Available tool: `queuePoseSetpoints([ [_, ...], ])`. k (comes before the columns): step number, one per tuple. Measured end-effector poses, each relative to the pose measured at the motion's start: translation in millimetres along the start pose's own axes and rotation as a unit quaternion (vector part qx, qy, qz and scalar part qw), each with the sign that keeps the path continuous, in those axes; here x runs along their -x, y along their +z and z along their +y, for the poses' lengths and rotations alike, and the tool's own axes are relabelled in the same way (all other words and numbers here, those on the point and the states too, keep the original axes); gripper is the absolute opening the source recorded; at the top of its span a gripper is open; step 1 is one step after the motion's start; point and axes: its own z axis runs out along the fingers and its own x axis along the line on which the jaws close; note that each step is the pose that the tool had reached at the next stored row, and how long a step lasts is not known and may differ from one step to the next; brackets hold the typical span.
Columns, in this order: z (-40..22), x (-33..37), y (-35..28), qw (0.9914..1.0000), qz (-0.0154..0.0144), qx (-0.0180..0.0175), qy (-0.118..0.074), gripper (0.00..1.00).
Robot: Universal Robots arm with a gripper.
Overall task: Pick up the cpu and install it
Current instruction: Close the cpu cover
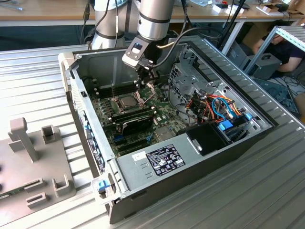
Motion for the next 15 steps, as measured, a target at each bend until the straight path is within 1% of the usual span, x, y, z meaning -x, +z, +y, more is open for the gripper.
queuePoseSetpoints([
  [3,6.2,0.1,0.0,1.00000,0.0000,0.0000,0.000,0.11],
  [6,9.7,0.2,0.1,1.00000,0.0000,0.0000,0.000,0.11],
  [9,10.5,0.2,-0.2,1.00000,-0.0001,-0.0001,0.000,0.11],
  [13,10.5,0.2,-2.7,1.00000,0.0000,0.0000,0.000,0.11],
  [15,11.2,0.3,-2.7,1.00000,0.0001,0.0000,0.000,0.11],
])
